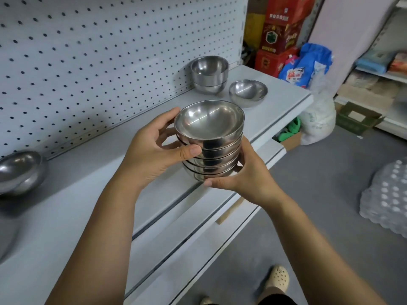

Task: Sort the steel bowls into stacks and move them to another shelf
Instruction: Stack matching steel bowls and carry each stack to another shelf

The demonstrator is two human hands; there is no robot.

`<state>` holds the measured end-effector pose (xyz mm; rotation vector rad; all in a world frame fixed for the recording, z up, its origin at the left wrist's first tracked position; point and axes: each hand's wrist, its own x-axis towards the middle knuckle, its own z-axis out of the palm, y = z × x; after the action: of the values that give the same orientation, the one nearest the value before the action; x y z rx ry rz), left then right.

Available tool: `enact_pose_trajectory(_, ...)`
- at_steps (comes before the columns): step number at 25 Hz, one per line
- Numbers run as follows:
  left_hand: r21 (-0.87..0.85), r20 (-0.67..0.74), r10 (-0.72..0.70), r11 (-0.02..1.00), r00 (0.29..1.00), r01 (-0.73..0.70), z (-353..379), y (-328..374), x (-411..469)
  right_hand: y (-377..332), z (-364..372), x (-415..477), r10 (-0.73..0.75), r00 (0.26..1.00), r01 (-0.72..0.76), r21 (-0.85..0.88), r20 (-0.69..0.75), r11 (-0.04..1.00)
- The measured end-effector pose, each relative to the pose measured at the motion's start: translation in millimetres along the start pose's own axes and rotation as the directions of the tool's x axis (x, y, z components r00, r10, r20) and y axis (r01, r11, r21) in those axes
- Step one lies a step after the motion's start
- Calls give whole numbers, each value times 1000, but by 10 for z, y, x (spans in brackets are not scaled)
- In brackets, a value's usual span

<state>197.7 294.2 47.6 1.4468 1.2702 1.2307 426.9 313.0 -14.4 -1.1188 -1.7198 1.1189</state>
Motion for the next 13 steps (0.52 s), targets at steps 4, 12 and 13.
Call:
enact_pose_trajectory(4, -8, 111, 34, 999, 993, -34, 656, 94, 255, 124, -675, -197, 16, 994, -16, -3, -104, 1000)
enact_pose_trajectory(12, -126, 300, 93, 990, 949, -58, 2491, 403, 957, 505, -2423, -552, 76, 947, -99, -58, -311, 993)
enact_pose_trajectory(13, -136, 325, 105, 989, 940, -64, 2728, 436, 1049, 556, -2642, -595, 83, 939, -110, -64, -333, 992)
